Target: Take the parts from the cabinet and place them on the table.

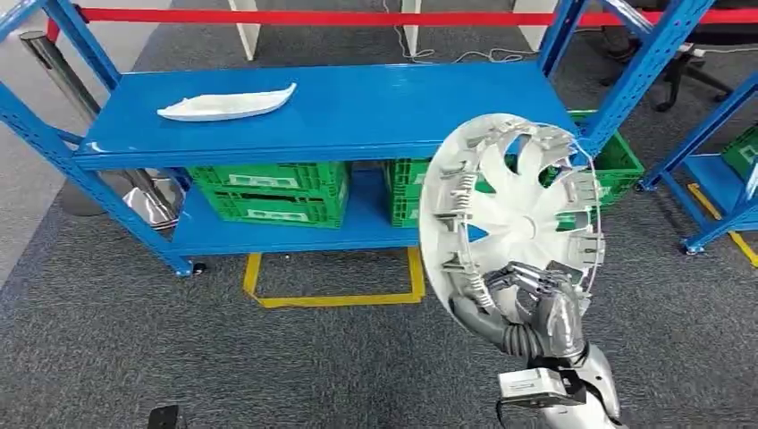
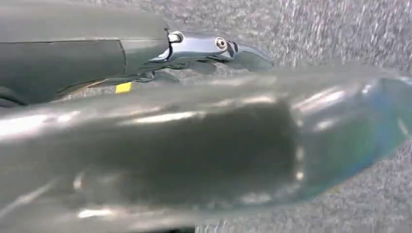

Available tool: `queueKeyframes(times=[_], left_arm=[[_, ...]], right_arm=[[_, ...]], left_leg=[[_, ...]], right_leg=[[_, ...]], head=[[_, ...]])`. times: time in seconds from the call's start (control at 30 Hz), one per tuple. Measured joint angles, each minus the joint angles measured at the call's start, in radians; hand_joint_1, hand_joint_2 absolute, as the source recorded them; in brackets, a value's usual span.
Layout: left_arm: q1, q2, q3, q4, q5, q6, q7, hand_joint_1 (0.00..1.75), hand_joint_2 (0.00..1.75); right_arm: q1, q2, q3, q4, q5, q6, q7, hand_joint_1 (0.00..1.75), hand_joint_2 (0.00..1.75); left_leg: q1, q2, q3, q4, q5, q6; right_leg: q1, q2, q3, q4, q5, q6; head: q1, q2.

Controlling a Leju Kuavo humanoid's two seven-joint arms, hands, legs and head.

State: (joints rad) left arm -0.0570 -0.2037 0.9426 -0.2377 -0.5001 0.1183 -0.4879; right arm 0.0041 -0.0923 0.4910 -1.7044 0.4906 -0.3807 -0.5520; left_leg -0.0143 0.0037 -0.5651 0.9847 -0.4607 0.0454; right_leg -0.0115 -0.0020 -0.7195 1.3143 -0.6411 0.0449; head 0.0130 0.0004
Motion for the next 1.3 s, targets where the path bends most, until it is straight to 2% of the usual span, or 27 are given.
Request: queueKeyframes(times=[0.07,0.13,0.2,0.3,0.33,0.4,0.47,0.5,0.53,0.57,0.63,0.67,0.7,0.73,0.77,0.83,0.87,0.9,0.97,1.0,1.03,1.1,1.13,1.17,1.2,1.23,1.3], left_arm=[[-0.001,-0.002,0.0,0.0,-0.001,0.0,0.0,0.0,0.0],[-0.002,-0.005,0.0,0.0,-0.001,-0.002,0.0,0.0,0.0],[-0.004,-0.008,0.0,0.0,-0.003,-0.003,0.0,0.0,0.0],[-0.003,-0.009,0.0,0.0,-0.01,0.0,0.018,0.0,0.0],[-0.003,-0.007,0.001,0.0,-0.011,0.002,0.024,0.0,0.0],[-0.001,-0.007,0.001,0.0,-0.011,0.004,0.027,0.0,0.0],[-0.003,-0.007,0.001,0.0,-0.011,0.005,0.028,0.0,0.0],[-0.004,-0.007,0.001,0.0,-0.011,0.004,0.028,0.0,0.0],[-0.004,-0.007,0.001,0.0,-0.011,0.004,0.028,0.0,0.0],[-0.004,-0.007,0.001,0.0,-0.011,0.004,0.028,0.0,0.0],[-0.006,-0.006,0.001,0.0,-0.011,0.005,0.028,0.0,0.0],[-0.007,-0.006,0.001,0.0,-0.012,0.004,0.028,0.0,0.0],[-0.01,-0.008,0.001,0.0,-0.011,0.002,0.027,0.0,0.0],[-0.014,-0.008,0.001,0.0,-0.011,-0.006,0.026,0.0,0.0],[-0.015,-0.008,0.001,0.0,-0.01,-0.011,0.023,0.0,0.0],[-0.011,-0.007,0.001,0.0,-0.01,-0.022,0.02,0.0,0.0],[-0.01,-0.006,0.001,0.0,-0.011,-0.029,0.019,0.0,0.0],[-0.01,-0.006,0.002,0.0,-0.013,-0.034,0.019,0.0,0.0],[-0.011,-0.003,0.002,0.0,-0.029,-0.047,0.014,0.0,0.0],[-0.011,-0.003,0.001,0.0,-0.038,-0.049,0.014,0.0,0.0],[-0.01,-0.002,0.0,0.0,-0.044,-0.051,0.014,0.0,0.0],[-0.007,-0.001,-0.003,0.0,-0.063,-0.051,0.015,0.0,0.0],[-0.007,0.0,-0.005,0.0,-0.069,-0.052,0.015,0.0,0.0],[-0.009,0.001,-0.007,0.0,-0.075,-0.052,0.015,0.0,0.0],[-0.012,0.002,-0.013,0.0,-0.084,-0.053,0.015,0.0,0.0],[-0.019,0.005,-0.017,0.0,-0.09,-0.053,0.018,0.0,0.0],[-0.025,0.009,-0.021,0.0,-0.101,-0.053,0.025,0.0,0.0]], right_arm=[[0.003,0.0,0.0,0.0,0.0,0.0,-0.001,1.75,1.75],[0.001,0.0,-0.001,0.0,0.0,0.0,-0.001,1.75,1.75],[-0.003,0.0,-0.004,0.0,-0.002,0.0,-0.003,1.75,1.75],[0.006,0.0,-0.019,0.001,-0.011,-0.001,-0.01,1.75,1.75],[0.011,0.0,-0.021,0.002,-0.012,-0.001,-0.013,1.75,1.75],[0.015,0.002,-0.028,0.001,-0.013,-0.002,-0.017,1.75,1.75],[0.02,0.002,-0.033,0.002,-0.013,-0.002,-0.018,1.75,1.75],[0.021,0.002,-0.035,0.002,-0.013,-0.002,-0.018,1.75,1.75],[0.021,0.002,-0.036,0.002,-0.013,-0.002,-0.018,1.75,1.75],[0.022,0.002,-0.037,0.002,-0.013,-0.002,-0.018,1.75,1.75],[0.027,0.002,-0.039,0.002,-0.014,-0.003,-0.018,1.75,1.75],[0.028,0.002,-0.042,0.001,-0.013,-0.003,-0.018,1.75,1.75],[0.028,0.002,-0.043,0.0,-0.013,-0.003,-0.018,1.75,1.75],[0.029,0.002,-0.044,-0.001,-0.011,-0.004,-0.018,1.75,1.75],[0.03,0.002,-0.045,-0.001,-0.01,-0.004,-0.018,1.75,1.75],[0.041,0.002,-0.045,-0.001,0.003,-0.003,-0.023,1.75,1.75],[0.048,0.002,-0.046,-0.001,0.009,-0.002,-0.027,1.75,1.75],[0.056,0.002,-0.047,-0.001,0.014,-0.001,-0.029,1.75,1.75],[0.067,0.002,-0.047,-0.008,0.029,0.0,-0.033,1.75,1.75],[0.076,0.002,-0.047,-0.012,0.031,-0.001,-0.033,1.75,1.75],[0.09,0.001,-0.048,-0.024,0.037,-0.003,-0.034,1.75,1.75],[0.127,0.0,-0.05,-0.053,0.042,-0.008,-0.034,1.75,1.75],[0.136,-0.001,-0.05,-0.063,0.043,-0.01,-0.035,1.75,1.75],[0.142,-0.003,-0.05,-0.071,0.044,-0.013,-0.035,1.75,1.75],[0.145,-0.005,-0.05,-0.079,0.046,-0.017,-0.035,1.75,1.75],[0.152,-0.005,-0.049,-0.087,0.048,-0.021,-0.038,1.75,1.75],[0.168,-0.008,-0.048,-0.094,0.056,-0.027,-0.038,1.75,1.75]], left_leg=[[-0.002,0.001,-0.025,0.012,0.01,0.0],[-0.003,0.0,-0.049,0.023,0.023,-0.003],[-0.007,-0.001,-0.065,0.034,0.035,-0.011],[-0.002,0.0,-0.074,0.026,0.066,-0.024],[-0.006,-0.003,-0.081,0.028,0.063,-0.029],[0.0,-0.005,-0.099,0.091,-0.044,-0.045],[0.012,-0.005,-0.125,0.244,-0.157,-0.058],[0.015,-0.005,-0.13,0.31,-0.175,-0.063],[0.019,-0.005,-0.123,0.339,-0.157,-0.066],[0.024,-0.005,-0.101,0.331,-0.119,-0.069],[0.031,-0.005,-0.008,0.21,-0.048,-0.071],[0.034,-0.007,0.052,0.123,-0.054,-0.071],[0.029,-0.009,0.099,0.046,-0.09,-0.069],[0.026,-0.01,0.109,0.009,-0.105,-0.057],[0.022,-0.01,0.101,0.01,-0.099,-0.054],[0.016,-0.011,0.087,0.001,-0.077,-0.033],[0.019,-0.01,0.084,-0.002,-0.065,-0.025],[0.018,-0.012,0.071,-0.002,-0.055,-0.016],[0.012,-0.016,0.047,0.0,-0.037,-0.009],[0.009,-0.02,0.033,0.001,-0.028,-0.007],[0.007,-0.025,0.023,0.002,-0.021,-0.008],[0.004,-0.043,0.005,0.006,-0.008,-0.01],[0.004,-0.052,0.0,0.008,-0.004,-0.012],[0.004,-0.06,0.0,0.01,0.0,-0.016],[0.003,-0.065,-0.009,0.013,0.005,-0.022],[0.002,-0.076,-0.02,0.025,0.009,-0.025],[0.01,-0.096,-0.032,0.024,0.022,-0.04]], right_leg=[[0.002,0.0,0.046,-0.023,0.053,-0.004],[0.004,0.0,0.157,-0.174,0.115,-0.014],[0.011,-0.001,0.259,-0.329,0.079,-0.019],[0.016,0.0,0.246,-0.331,0.092,-0.025],[0.004,-0.004,0.227,-0.341,0.106,-0.033],[0.002,-0.006,0.215,-0.337,0.128,-0.053],[0.003,-0.007,0.186,-0.332,0.147,-0.054],[0.002,-0.008,0.169,-0.327,0.156,-0.053],[0.002,-0.008,0.152,-0.32,0.165,-0.052],[0.002,-0.008,0.135,-0.312,0.172,-0.05],[0.0,-0.007,0.103,-0.296,0.185,-0.043],[0.001,-0.005,0.095,-0.291,0.19,-0.038],[0.004,-0.004,0.088,-0.287,0.193,-0.033],[0.003,-0.005,0.084,-0.288,0.203,-0.024],[0.001,-0.006,0.082,-0.291,0.212,-0.019],[-0.007,-0.009,0.078,-0.301,0.233,0.0],[-0.011,-0.006,0.068,-0.292,0.214,0.002],[-0.009,-0.004,0.045,-0.247,0.158,0.002],[-0.009,-0.002,-0.006,-0.089,0.063,0.002],[-0.008,-0.001,-0.03,-0.009,0.029,0.002],[-0.008,-0.001,-0.033,0.024,0.018,0.0],[-0.006,0.002,0.048,-0.062,0.057,-0.007],[-0.006,0.012,0.117,-0.163,0.092,-0.011],[-0.006,0.038,0.181,-0.259,0.12,-0.017],[-0.009,0.088,0.207,-0.31,0.098,-0.024],[-0.009,0.085,0.214,-0.32,0.105,-0.019],[-0.002,0.064,0.206,-0.309,0.109,-0.024]], head=[[0.0,0.0],[0.0,0.0],[-0.002,0.0],[-0.001,0.0],[0.0,0.0],[-0.002,0.0],[-0.003,0.0],[-0.004,0.0],[-0.005,0.0],[-0.004,0.0],[-0.004,0.0],[-0.005,0.0],[-0.005,0.0],[-0.001,0.0],[-0.003,0.0],[-0.003,0.0],[-0.003,0.0],[0.0,0.0],[0.003,0.0],[0.003,0.0],[0.002,0.0],[0.003,0.0],[0.003,0.0],[0.003,0.0],[0.002,0.0],[0.0,0.0],[0.002,0.0]])
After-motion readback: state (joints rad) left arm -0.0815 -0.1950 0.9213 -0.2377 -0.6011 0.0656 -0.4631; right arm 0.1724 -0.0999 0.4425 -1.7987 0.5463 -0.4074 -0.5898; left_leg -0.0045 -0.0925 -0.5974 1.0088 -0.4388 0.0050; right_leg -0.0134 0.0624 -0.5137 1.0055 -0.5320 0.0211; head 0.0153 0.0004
